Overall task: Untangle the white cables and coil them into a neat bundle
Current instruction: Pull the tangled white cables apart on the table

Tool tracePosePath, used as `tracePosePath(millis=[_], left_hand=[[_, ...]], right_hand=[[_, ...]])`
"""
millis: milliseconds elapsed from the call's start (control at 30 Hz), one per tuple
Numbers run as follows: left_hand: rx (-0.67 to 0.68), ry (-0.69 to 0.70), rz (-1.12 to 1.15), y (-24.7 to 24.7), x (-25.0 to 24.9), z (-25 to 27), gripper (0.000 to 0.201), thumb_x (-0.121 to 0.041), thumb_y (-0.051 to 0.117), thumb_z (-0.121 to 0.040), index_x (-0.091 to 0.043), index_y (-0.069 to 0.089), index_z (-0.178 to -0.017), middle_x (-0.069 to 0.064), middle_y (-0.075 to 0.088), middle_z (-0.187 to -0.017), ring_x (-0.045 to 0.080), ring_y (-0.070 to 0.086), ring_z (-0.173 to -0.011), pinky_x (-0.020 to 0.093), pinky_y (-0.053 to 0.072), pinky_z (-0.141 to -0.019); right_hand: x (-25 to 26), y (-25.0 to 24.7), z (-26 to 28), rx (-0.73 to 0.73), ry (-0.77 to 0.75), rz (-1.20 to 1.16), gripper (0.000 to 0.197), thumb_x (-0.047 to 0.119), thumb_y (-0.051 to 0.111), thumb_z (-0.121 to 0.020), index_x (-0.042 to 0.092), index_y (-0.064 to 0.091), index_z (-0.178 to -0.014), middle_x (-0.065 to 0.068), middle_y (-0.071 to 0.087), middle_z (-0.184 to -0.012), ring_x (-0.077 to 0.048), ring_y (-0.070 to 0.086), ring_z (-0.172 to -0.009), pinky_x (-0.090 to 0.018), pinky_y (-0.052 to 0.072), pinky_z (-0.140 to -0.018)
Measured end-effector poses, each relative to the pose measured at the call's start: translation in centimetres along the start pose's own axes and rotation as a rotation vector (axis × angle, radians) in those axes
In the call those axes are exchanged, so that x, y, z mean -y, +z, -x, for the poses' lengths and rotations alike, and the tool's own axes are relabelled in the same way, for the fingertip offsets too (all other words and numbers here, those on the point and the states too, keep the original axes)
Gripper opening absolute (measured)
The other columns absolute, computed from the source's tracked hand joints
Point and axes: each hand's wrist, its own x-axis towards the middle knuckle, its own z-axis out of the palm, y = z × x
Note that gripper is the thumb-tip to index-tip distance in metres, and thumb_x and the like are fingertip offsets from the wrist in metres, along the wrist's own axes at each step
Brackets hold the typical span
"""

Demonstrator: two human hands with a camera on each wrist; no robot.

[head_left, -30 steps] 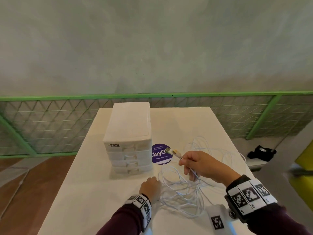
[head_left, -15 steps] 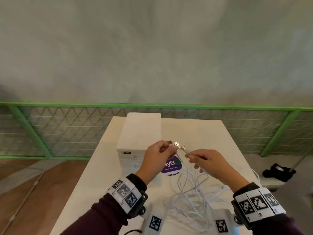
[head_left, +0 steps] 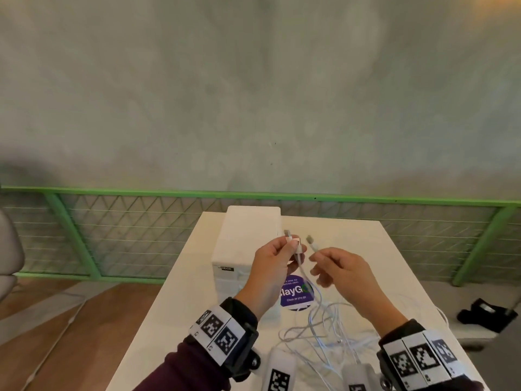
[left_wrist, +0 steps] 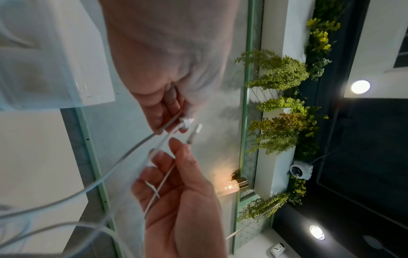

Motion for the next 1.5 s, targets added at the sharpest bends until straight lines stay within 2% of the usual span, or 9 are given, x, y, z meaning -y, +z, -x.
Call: tracePosePath(millis=[267, 600, 733, 867, 933, 1033, 1200, 1333, 1500], left_hand=[[-0.065, 0.047, 0.104, 0.7, -0.3, 0.8, 0.020, -0.005, 0.051, -0.093, -0.012, 0.065, -0.081, 0.003, 0.067, -0.076, 0.010, 0.063, -0.067, 0.016, 0.054, -0.063], [-0.034, 0.123, -0.113, 0.3, -0.2, 1.1, 0.027, -0.017, 0.053, -0.094, -0.023, 0.071, -0.076, -0.001, 0.064, -0.072, 0.014, 0.056, -0.072, 0.021, 0.047, -0.072], [0.023, 0.012, -0.101, 0.5, 0.1, 1.1, 0.022, -0.027, 0.042, -0.099, -0.022, 0.061, -0.091, -0.006, 0.065, -0.084, 0.003, 0.063, -0.076, 0.014, 0.050, -0.066], [-0.168, 0.000, -0.007, 0.6, -1.2, 0.3, 0.034, -0.035, 0.035, -0.100, -0.016, 0.061, -0.086, 0.000, 0.065, -0.085, 0.016, 0.063, -0.086, 0.028, 0.051, -0.077], [-0.251, -0.016, 0.184, -0.3, -2.8, -0.3, 0.037, -0.033, 0.036, -0.100, -0.010, 0.058, -0.080, 0.000, 0.067, -0.071, 0.017, 0.065, -0.075, 0.034, 0.052, -0.084], [-0.247, 0.060, 0.440, -1.6, -5.5, -0.9, 0.036, -0.032, 0.036, -0.100, -0.012, 0.045, -0.071, -0.006, 0.044, -0.043, 0.008, 0.044, -0.037, 0.030, 0.056, -0.054], [-0.247, 0.192, 0.375, -1.9, -8.1, -1.4, 0.041, -0.038, 0.035, -0.099, -0.016, 0.038, -0.065, -0.008, 0.029, -0.044, 0.007, 0.023, -0.036, 0.019, 0.026, -0.035], [-0.330, 0.279, 0.418, -3.4, -10.8, -1.9, 0.040, -0.038, 0.036, -0.099, -0.017, 0.039, -0.065, -0.008, 0.029, -0.047, 0.007, 0.022, -0.036, 0.019, 0.022, -0.034], [-0.399, 0.333, 0.390, -4.5, -12.0, -2.4, 0.041, -0.038, 0.034, -0.100, -0.018, 0.037, -0.064, -0.009, 0.029, -0.046, 0.006, 0.022, -0.035, 0.018, 0.021, -0.034]], right_hand=[[1.7, 2.5, 0.1, -0.070, -0.107, 0.152, 0.032, 0.033, 0.048, -0.093, 0.013, 0.069, -0.081, -0.001, 0.071, -0.076, -0.020, 0.065, -0.075, -0.034, 0.049, -0.074], [1.5, 3.4, -0.7, -0.161, -0.176, 0.098, 0.024, 0.021, 0.047, -0.095, 0.026, 0.061, -0.076, 0.011, 0.062, -0.063, -0.002, 0.061, -0.053, -0.005, 0.041, -0.051], [1.8, 3.4, -0.8, 0.012, -0.162, 0.187, 0.023, 0.016, 0.038, -0.098, 0.024, 0.059, -0.091, 0.008, 0.057, -0.066, -0.007, 0.053, -0.056, -0.009, 0.040, -0.052], [3.3, 3.3, -0.7, 0.340, -0.145, 0.233, 0.035, 0.020, 0.042, -0.096, 0.035, 0.042, -0.129, 0.005, 0.057, -0.070, -0.004, 0.050, -0.057, -0.013, 0.040, -0.052], [3.8, 2.2, -1.1, 0.493, -0.103, 0.348, 0.038, 0.021, 0.056, -0.089, 0.037, 0.044, -0.122, 0.006, 0.055, -0.072, -0.008, 0.053, -0.064, -0.018, 0.043, -0.060], [4.3, 0.1, -2.3, 0.552, -0.054, 0.375, 0.015, 0.009, 0.058, -0.077, 0.024, 0.060, -0.075, 0.000, 0.055, -0.071, -0.012, 0.052, -0.064, -0.025, 0.046, -0.062], [4.2, -1.3, -3.6, 0.762, 0.120, 0.408, 0.022, 0.010, 0.068, -0.069, 0.021, 0.059, -0.052, 0.010, 0.056, -0.047, -0.007, 0.048, -0.054, -0.021, 0.040, -0.058], [2.1, -1.8, -4.6, 0.824, 0.165, 0.887, 0.010, 0.023, 0.066, -0.073, 0.020, 0.066, -0.063, 0.011, 0.056, -0.063, -0.013, 0.053, -0.076, -0.026, 0.042, -0.069], [1.0, -4.5, -4.9, 0.877, 0.212, 0.846, 0.015, 0.032, 0.062, -0.071, 0.024, 0.065, -0.084, 0.003, 0.058, -0.088, -0.013, 0.050, -0.079, -0.024, 0.039, -0.064]])
